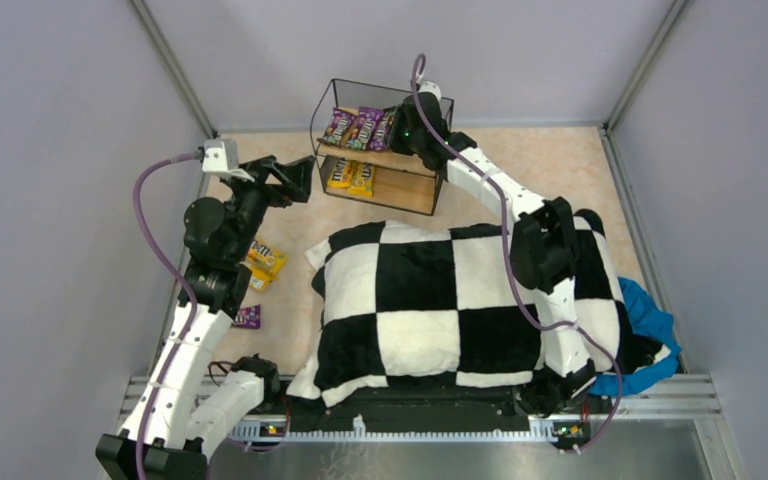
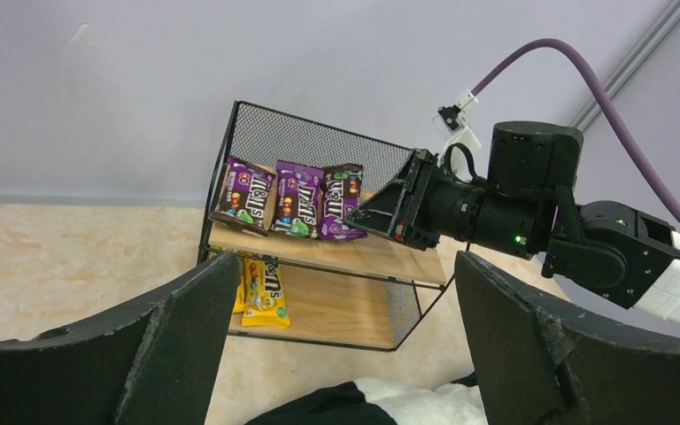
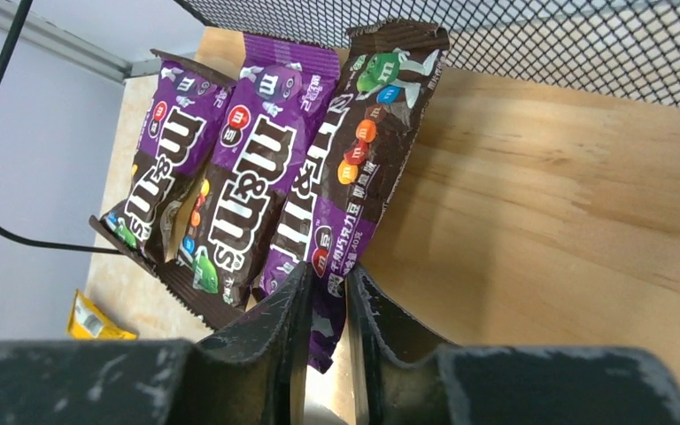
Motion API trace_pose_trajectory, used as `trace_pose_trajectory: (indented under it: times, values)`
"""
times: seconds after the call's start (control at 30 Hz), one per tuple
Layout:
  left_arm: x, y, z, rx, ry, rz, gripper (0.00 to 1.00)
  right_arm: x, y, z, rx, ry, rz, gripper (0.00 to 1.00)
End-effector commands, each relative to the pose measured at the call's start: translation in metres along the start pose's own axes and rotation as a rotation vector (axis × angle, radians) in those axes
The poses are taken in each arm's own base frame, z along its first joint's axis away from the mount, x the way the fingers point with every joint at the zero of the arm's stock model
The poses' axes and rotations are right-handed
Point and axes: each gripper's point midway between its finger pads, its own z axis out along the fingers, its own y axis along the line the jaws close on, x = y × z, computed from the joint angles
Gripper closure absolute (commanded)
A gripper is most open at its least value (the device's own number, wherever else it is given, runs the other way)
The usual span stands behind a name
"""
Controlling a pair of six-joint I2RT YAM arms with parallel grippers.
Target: Place and organize the candy bags onto the shelf
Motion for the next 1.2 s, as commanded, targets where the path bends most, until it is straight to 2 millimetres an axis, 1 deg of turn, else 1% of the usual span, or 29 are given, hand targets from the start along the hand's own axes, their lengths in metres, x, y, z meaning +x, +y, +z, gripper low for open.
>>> trace_pose_trajectory:
  times: [0.0, 0.13, 0.2, 0.3, 0.37, 0.43, 0.5, 0.53, 0.57, 0.6, 0.63, 0.67, 0.73, 0.83, 0.9, 0.97, 1.03, 1.1, 1.17]
  values:
    - [-0.017, -0.005, 0.002, 0.016, -0.044, 0.025, 0.03, -0.019, 0.004, -0.004, 0.023, -0.027, -0.076, 0.77]
    - [-0.018, -0.005, 0.002, 0.014, -0.045, 0.031, 0.03, -0.034, 0.009, -0.019, 0.023, -0.045, -0.128, 0.62]
    - [-0.017, -0.005, 0.003, 0.015, -0.044, 0.038, 0.02, -0.041, 0.016, -0.033, -0.001, -0.036, -0.155, 0.54]
    - [-0.015, -0.003, 0.005, 0.015, -0.033, 0.056, 0.01, -0.049, 0.033, -0.065, -0.066, -0.007, -0.191, 0.47]
    - [-0.013, -0.001, 0.006, 0.009, -0.028, 0.068, 0.01, -0.046, 0.044, -0.090, -0.111, 0.017, -0.251, 0.45]
    - [-0.009, 0.003, 0.008, -0.005, -0.021, 0.078, 0.01, -0.032, 0.051, -0.119, -0.145, 0.047, -0.328, 0.44]
    - [-0.004, 0.008, 0.012, -0.025, -0.014, 0.084, 0.01, -0.006, 0.052, -0.145, -0.181, 0.072, -0.388, 0.43]
    - [-0.003, 0.011, 0.014, -0.035, -0.020, 0.093, 0.01, 0.012, 0.054, -0.160, -0.224, 0.088, -0.403, 0.43]
    - [-0.002, 0.014, 0.016, -0.044, -0.018, 0.104, 0.01, 0.038, 0.058, -0.173, -0.281, 0.117, -0.411, 0.41]
    - [-0.001, 0.018, 0.017, -0.066, -0.015, 0.105, 0.01, 0.058, 0.060, -0.187, -0.342, 0.136, -0.413, 0.40]
    - [0.001, 0.022, 0.018, -0.083, -0.009, 0.112, 0.01, 0.072, 0.059, -0.199, -0.385, 0.147, -0.412, 0.39]
    - [0.003, 0.031, 0.019, -0.126, -0.010, 0.129, 0.01, 0.086, 0.053, -0.207, -0.403, 0.162, -0.407, 0.39]
    - [0.009, 0.047, 0.020, -0.197, 0.001, 0.166, 0.01, 0.100, 0.043, -0.222, -0.436, 0.158, -0.407, 0.38]
    - [0.028, 0.068, 0.014, -0.288, 0.066, 0.182, 0.01, 0.101, 0.031, -0.239, -0.443, 0.122, -0.445, 0.37]
    - [0.045, 0.081, 0.006, -0.332, 0.149, 0.183, 0.01, 0.100, 0.028, -0.250, -0.453, 0.111, -0.465, 0.37]
    - [0.064, 0.096, -0.005, -0.363, 0.272, 0.177, 0.01, 0.099, 0.030, -0.263, -0.488, 0.094, -0.461, 0.37]
    - [0.084, 0.120, -0.020, -0.430, 0.400, 0.124, 0.01, 0.095, 0.038, -0.278, -0.553, 0.055, -0.445, 0.36]
    - [0.105, 0.142, -0.041, -0.535, 0.519, 0.054, 0.01, 0.094, 0.043, -0.290, -0.601, 0.030, -0.428, 0.34]
    - [0.123, 0.170, -0.072, -0.727, 0.613, -0.002, 0.02, 0.091, 0.043, -0.296, -0.610, 0.007, -0.415, 0.33]
